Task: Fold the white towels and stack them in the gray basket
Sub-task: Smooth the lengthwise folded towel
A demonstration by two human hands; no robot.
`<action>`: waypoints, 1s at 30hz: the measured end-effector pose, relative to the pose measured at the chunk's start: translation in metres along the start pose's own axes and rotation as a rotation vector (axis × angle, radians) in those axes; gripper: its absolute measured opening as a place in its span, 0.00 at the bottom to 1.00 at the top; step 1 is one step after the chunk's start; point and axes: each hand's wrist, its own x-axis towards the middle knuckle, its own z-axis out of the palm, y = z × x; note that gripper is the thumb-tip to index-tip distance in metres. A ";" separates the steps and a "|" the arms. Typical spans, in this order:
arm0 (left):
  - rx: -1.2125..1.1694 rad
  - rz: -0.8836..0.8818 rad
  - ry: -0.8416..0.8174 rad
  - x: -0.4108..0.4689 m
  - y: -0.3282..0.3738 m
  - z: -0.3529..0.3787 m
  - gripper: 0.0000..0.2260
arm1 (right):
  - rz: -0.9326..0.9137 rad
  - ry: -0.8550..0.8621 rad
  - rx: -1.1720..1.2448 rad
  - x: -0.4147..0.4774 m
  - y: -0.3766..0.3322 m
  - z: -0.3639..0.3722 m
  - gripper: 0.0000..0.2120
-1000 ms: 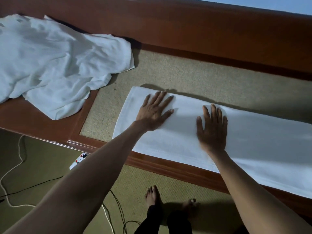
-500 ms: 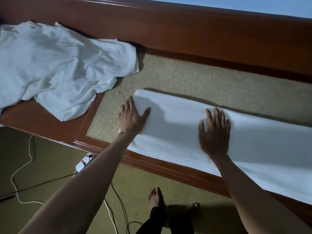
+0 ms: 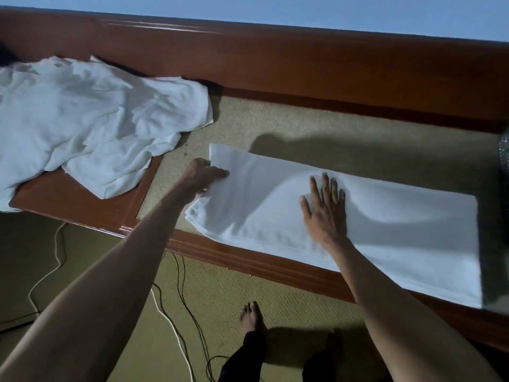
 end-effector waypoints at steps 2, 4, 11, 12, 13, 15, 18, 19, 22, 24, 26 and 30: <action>-0.016 0.004 -0.039 -0.023 0.024 0.006 0.12 | -0.068 -0.023 -0.010 -0.021 0.016 -0.008 0.30; -0.011 0.040 -0.055 -0.047 0.047 0.017 0.16 | -0.122 -0.033 -0.040 -0.045 0.040 -0.016 0.31; -0.004 0.223 -0.150 -0.136 0.118 0.106 0.32 | -0.045 -0.090 -0.082 -0.102 0.153 -0.052 0.32; 0.003 0.245 -0.173 -0.146 0.125 0.124 0.33 | -0.018 -0.099 -0.088 -0.110 0.172 -0.055 0.32; 0.013 0.270 -0.196 -0.155 0.131 0.142 0.33 | -0.009 -0.104 -0.098 -0.118 0.191 -0.059 0.33; 0.049 0.313 -0.231 -0.170 0.140 0.178 0.32 | 0.003 -0.092 -0.058 -0.129 0.222 -0.070 0.33; 0.117 0.353 -0.266 -0.189 0.152 0.230 0.30 | 0.000 0.127 0.199 -0.137 0.249 -0.084 0.32; 0.136 0.364 -0.281 -0.195 0.155 0.247 0.29 | 0.037 0.212 0.348 -0.137 0.253 -0.090 0.32; 0.193 0.386 -0.318 -0.207 0.162 0.297 0.30 | 0.374 0.157 1.069 -0.134 0.257 -0.117 0.35; 0.229 0.400 -0.318 -0.212 0.166 0.327 0.31 | 0.639 0.065 1.389 -0.131 0.261 -0.129 0.39; 0.246 0.410 -0.330 -0.215 0.167 0.353 0.32 | 0.773 -0.054 1.505 -0.132 0.264 -0.136 0.38; 0.126 0.367 -0.446 -0.219 0.164 0.377 0.25 | 0.787 -0.061 1.382 -0.139 0.257 -0.143 0.30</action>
